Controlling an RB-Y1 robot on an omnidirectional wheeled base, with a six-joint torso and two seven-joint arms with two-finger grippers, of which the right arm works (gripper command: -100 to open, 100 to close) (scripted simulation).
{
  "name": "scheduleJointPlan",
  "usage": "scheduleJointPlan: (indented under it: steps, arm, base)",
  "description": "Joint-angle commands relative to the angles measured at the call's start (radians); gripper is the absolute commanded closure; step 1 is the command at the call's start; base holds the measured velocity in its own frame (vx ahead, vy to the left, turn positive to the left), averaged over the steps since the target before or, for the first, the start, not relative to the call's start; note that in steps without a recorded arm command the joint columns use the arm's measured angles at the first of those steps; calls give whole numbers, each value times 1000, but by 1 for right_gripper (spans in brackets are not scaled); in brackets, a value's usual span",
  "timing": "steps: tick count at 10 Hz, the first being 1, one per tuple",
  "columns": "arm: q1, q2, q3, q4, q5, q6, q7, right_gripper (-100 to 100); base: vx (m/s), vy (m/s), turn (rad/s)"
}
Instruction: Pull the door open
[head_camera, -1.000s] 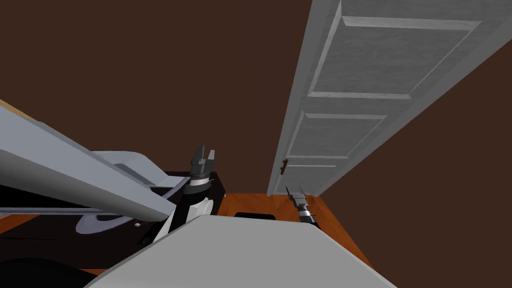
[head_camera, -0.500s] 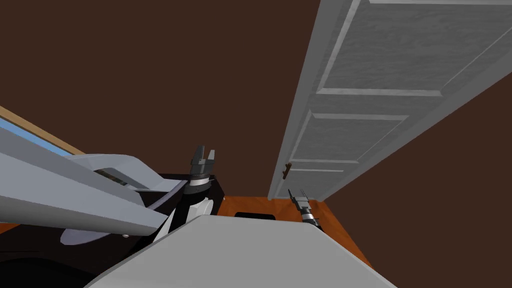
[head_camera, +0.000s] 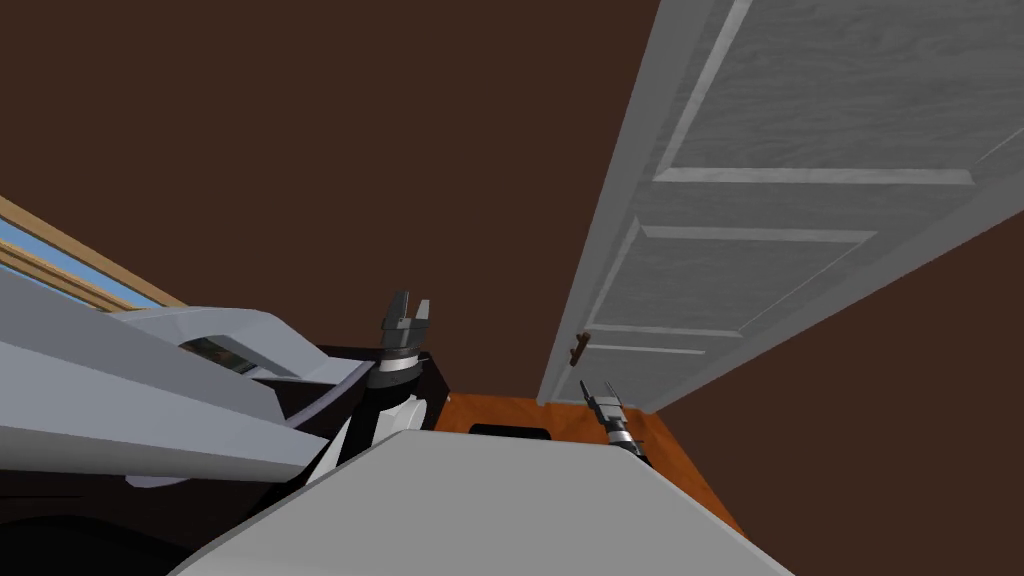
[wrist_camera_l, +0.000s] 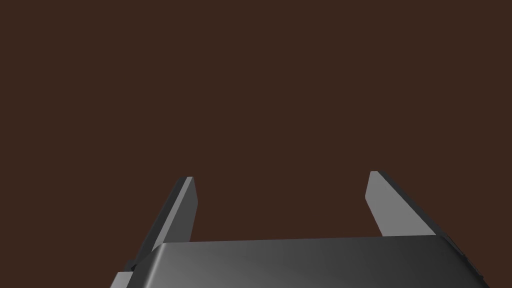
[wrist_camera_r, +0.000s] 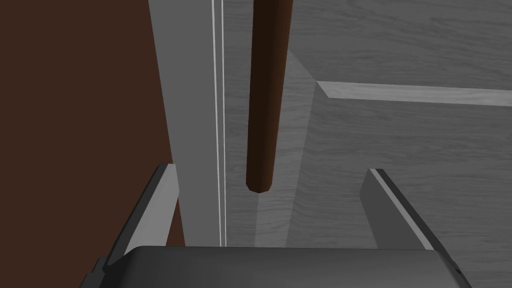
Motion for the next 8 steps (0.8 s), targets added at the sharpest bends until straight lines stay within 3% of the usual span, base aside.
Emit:
scheduleJointPlan:
  steps: [1, 4, 7, 8]
  arm:
    - [0, 11, -34, 7, -18, 6, 13, -100]
    - [1, 30, -93, 22, -48, 14, 36, -100]
    - [2, 54, -165, 40, -85, 24, 63, -100]
    - [2, 59, -179, 43, -91, 26, 68, -100]
  base:
    - [-29, -39, 345]
    - [-33, -52, 249]
    - [-37, -52, 391]
    - [-30, -43, 210]
